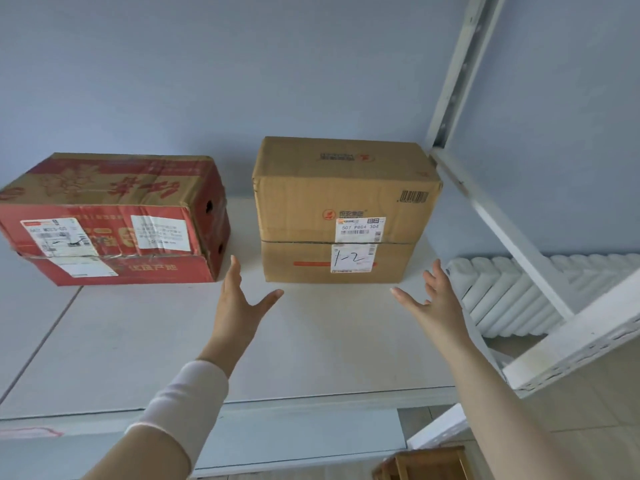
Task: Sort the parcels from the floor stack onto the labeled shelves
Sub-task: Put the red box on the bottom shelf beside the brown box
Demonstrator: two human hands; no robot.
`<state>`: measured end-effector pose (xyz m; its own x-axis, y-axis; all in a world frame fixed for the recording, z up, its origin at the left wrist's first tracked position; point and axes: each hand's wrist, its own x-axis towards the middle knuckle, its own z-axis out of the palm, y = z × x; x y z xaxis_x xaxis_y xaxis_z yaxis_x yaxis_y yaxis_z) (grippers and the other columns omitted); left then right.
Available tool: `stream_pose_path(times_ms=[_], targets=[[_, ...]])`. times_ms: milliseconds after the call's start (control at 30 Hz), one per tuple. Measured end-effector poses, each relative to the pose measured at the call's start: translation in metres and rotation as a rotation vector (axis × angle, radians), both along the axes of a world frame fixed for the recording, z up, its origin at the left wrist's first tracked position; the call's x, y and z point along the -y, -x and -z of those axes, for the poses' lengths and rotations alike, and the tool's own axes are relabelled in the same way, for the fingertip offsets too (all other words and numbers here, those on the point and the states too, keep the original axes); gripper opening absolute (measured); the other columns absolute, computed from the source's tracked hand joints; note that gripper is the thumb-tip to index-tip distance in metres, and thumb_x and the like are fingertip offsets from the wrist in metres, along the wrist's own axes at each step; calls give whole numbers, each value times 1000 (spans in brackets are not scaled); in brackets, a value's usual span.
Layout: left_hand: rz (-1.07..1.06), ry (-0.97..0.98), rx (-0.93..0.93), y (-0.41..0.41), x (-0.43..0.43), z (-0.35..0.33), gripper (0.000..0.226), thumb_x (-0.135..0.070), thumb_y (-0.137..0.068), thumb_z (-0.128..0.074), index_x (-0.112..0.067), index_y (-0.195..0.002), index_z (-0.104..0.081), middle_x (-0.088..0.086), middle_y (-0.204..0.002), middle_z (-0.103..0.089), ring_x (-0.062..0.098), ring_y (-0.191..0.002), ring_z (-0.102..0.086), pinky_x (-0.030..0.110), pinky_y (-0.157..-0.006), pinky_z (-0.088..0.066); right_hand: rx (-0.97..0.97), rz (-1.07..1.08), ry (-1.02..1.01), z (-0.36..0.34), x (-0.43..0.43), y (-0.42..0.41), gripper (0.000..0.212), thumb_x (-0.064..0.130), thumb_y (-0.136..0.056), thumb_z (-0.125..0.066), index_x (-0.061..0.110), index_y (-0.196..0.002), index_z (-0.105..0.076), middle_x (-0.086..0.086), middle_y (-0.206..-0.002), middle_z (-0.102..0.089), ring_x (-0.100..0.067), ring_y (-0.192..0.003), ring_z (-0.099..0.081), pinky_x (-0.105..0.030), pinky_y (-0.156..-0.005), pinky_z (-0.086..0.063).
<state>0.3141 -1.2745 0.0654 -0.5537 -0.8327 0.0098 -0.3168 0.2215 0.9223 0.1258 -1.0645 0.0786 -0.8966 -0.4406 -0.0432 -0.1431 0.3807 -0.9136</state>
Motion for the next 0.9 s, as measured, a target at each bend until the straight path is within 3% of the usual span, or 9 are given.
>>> stream_pose_path(times_ms=[167, 267, 333, 433, 900], targets=[[25, 23, -32, 39, 26, 11, 109, -30, -74, -76, -20, -150, 1, 0, -157, -16, 16, -144, -18, 42, -117, -22, -1, -3, -1, 21, 20, 38, 103, 32, -75, -76, 21, -151, -8, -4, -154, -27, -15, -141, -30, -33, -114, -29], [54, 14, -91, 56, 37, 23, 109, -39, -65, -81, -20, -149, -14, -4, -149, -35, 15, -138, -33, 39, -112, -31, -17, -51, 62, 34, 34, 56, 103, 42, -66, -79, 22, -149, -21, 1, -151, -34, -13, -138, -35, -40, -113, -33], [35, 31, -100, 64, 39, 30, 92, -28, -69, -81, -15, -142, -28, -7, -131, -50, 12, -120, -47, 28, -97, -40, -16, -85, 88, 43, 42, 66, 90, 44, -63, -81, 23, -139, -38, 5, -136, -54, -12, -125, -51, -40, -107, -40], [-14, 51, -90, 73, 40, 33, 69, -17, -76, -76, -15, -133, -38, -9, -112, -53, 12, -104, -49, 24, -82, -37, -11, -66, 149, 50, 53, 75, 58, 17, -73, -78, 19, -125, -50, 5, -109, -66, -13, -102, -63, -37, -97, -49], [-36, -31, -124, 98, 67, 35, 69, -15, -76, -75, -15, -134, -37, -5, -115, -52, 16, -107, -49, 26, -84, -39, -28, -35, 186, 55, 84, 104, 56, 14, -75, -76, 17, -122, -47, 0, -111, -64, -18, -101, -63, -30, -89, -48]])
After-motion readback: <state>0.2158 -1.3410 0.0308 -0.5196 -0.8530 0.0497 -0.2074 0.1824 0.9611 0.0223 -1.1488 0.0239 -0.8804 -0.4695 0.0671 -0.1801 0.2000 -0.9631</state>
